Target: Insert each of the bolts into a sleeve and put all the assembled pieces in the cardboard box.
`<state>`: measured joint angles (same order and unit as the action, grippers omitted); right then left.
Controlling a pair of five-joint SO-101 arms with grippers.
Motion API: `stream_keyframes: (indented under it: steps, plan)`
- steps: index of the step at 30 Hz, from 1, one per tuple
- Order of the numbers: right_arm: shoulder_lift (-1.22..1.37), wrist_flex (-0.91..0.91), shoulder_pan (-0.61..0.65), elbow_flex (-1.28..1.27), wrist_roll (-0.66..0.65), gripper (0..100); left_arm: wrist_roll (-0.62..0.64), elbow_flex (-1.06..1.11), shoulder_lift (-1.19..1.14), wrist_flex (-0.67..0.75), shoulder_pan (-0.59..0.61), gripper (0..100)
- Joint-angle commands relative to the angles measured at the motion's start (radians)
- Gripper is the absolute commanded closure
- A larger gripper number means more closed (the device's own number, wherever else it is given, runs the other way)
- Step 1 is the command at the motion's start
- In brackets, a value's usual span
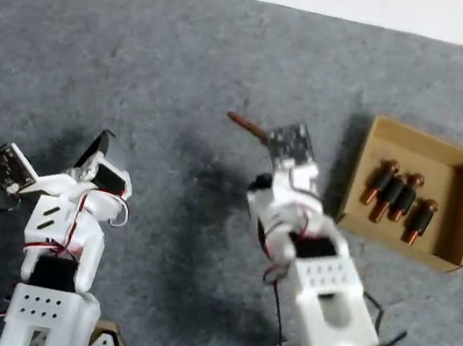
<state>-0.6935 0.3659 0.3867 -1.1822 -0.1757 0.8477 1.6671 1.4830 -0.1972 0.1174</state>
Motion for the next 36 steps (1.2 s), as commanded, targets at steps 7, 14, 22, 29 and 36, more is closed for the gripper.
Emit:
stream_keyframes:
  steps: [7,14,22,29,36]
  plan:
    - [-0.317,-0.058,-0.001,-0.213,0.0,99.4,-0.006,-0.025,0.015,0.006,-0.007,99]
    - [-0.513,-0.056,-0.099,-0.331,0.002,99.4,-0.006,-0.015,0.015,0.006,-0.004,99]
    - [-0.73,-0.053,-0.127,-0.467,0.003,99.4,-0.006,-0.013,0.015,0.005,-0.004,99]
    - [-0.862,-0.053,-0.128,-0.538,0.002,99.4,-0.006,-0.013,0.015,0.003,-0.002,99]
    - [-0.931,-0.053,-0.133,-0.565,0.002,99.4,-0.006,-0.013,0.015,0.003,-0.002,99]
